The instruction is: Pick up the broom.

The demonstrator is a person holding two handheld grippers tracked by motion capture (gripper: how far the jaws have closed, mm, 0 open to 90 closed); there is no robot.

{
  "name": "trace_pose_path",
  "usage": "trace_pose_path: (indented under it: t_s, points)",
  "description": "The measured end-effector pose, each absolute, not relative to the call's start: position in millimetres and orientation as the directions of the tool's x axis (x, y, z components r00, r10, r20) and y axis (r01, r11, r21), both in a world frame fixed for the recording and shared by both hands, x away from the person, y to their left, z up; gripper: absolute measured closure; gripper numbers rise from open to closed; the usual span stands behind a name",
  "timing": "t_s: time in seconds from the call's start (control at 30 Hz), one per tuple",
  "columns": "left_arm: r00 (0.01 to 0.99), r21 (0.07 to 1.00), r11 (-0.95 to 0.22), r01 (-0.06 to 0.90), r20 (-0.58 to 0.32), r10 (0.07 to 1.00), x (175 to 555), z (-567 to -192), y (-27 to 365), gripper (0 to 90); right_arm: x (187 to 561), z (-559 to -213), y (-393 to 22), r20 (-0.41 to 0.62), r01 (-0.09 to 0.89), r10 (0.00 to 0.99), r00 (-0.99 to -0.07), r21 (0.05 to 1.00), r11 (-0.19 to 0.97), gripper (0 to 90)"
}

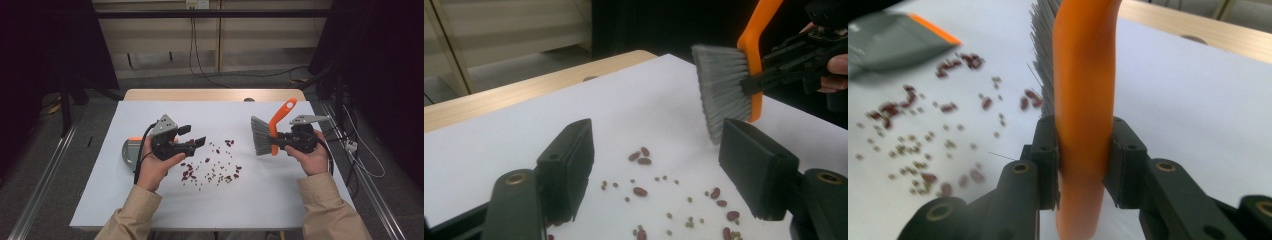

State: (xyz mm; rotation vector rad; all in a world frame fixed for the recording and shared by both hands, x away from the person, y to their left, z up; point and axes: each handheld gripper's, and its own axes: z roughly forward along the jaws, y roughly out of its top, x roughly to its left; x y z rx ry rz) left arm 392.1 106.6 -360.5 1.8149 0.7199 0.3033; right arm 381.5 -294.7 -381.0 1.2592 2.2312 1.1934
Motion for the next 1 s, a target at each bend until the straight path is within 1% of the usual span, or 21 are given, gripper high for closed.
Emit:
trace_pose_path:
  t_s: [0.07,0.13,0.4,0.53,0.83,0.9,1.0]
  points:
    - [0.778,0.921,-0.209,0.329,-0.139,0.613,392,-361,110,27.0,383,-387,-294,0.127,0.579,0.815,-0.566,0.765,0.283,69.9]
    - [0.773,0.92,-0.211,0.331,-0.137,0.619,393,-362,112,26.6,385,-392,-288,0.094,0.585,0.821,-0.563,0.747,0.316,69.8]
    - [0.772,0.916,-0.218,0.337,-0.136,0.621,396,-365,112,25.6,399,-402,-278,0.145,0.571,0.822,-0.551,0.784,0.244,70.7]
    - [0.769,0.913,-0.219,0.344,-0.14,0.624,399,-366,114,25.0,410,-408,-273,0.172,0.581,0.839,-0.516,0.79,0.195,70.7]
    - [0.751,0.914,-0.203,0.351,-0.145,0.645,400,-366,122,19.9,421,-416,-255,0.118,0.547,0.855,-0.505,0.81,0.211,69.8]
    - [0.747,0.914,-0.203,0.351,-0.143,0.649,401,-366,123,18.4,422,-418,-247,0.085,0.534,0.855,-0.512,0.811,0.238,68.9]
    - [0.745,0.912,-0.212,0.351,-0.135,0.653,401,-367,124,17.3,424,-421,-243,0.081,0.54,0.854,-0.514,0.804,0.25,68.1]
